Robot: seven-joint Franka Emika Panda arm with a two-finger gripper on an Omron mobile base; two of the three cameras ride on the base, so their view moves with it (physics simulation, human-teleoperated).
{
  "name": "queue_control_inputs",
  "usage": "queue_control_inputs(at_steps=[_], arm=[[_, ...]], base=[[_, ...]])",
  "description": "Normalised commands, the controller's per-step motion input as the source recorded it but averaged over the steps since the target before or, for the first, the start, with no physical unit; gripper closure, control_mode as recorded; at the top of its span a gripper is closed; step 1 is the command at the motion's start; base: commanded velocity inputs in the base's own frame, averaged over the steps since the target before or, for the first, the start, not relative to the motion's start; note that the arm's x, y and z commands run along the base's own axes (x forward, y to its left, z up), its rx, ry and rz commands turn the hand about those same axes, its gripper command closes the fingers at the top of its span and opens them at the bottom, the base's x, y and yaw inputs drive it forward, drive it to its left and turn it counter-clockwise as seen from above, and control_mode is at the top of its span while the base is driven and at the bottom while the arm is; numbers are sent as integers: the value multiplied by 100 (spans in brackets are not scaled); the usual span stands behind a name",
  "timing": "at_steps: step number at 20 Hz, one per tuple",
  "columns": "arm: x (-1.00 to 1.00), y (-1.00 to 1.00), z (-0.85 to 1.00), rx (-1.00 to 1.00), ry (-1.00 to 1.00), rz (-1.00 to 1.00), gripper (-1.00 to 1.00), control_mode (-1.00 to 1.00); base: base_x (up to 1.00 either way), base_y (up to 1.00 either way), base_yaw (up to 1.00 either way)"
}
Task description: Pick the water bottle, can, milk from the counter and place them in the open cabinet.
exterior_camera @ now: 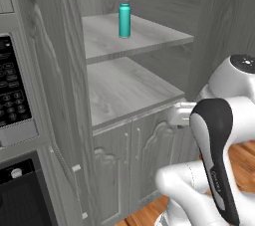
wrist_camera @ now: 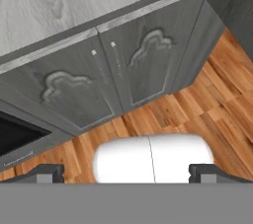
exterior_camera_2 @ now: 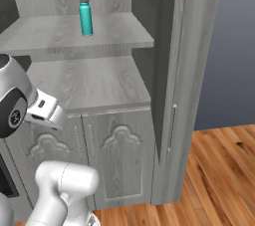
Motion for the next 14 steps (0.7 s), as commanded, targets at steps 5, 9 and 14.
queue_control_inputs(at_steps=[5, 9, 14], arm=[[-62, -2, 0, 0, 5, 0, -100, -100], [-49, -2, 0, 0, 0, 0, -100, -100], [-22, -1, 0, 0, 0, 0, -100, -100]], base=[[0, 0, 0], [0, 0, 0], [0, 0, 0]])
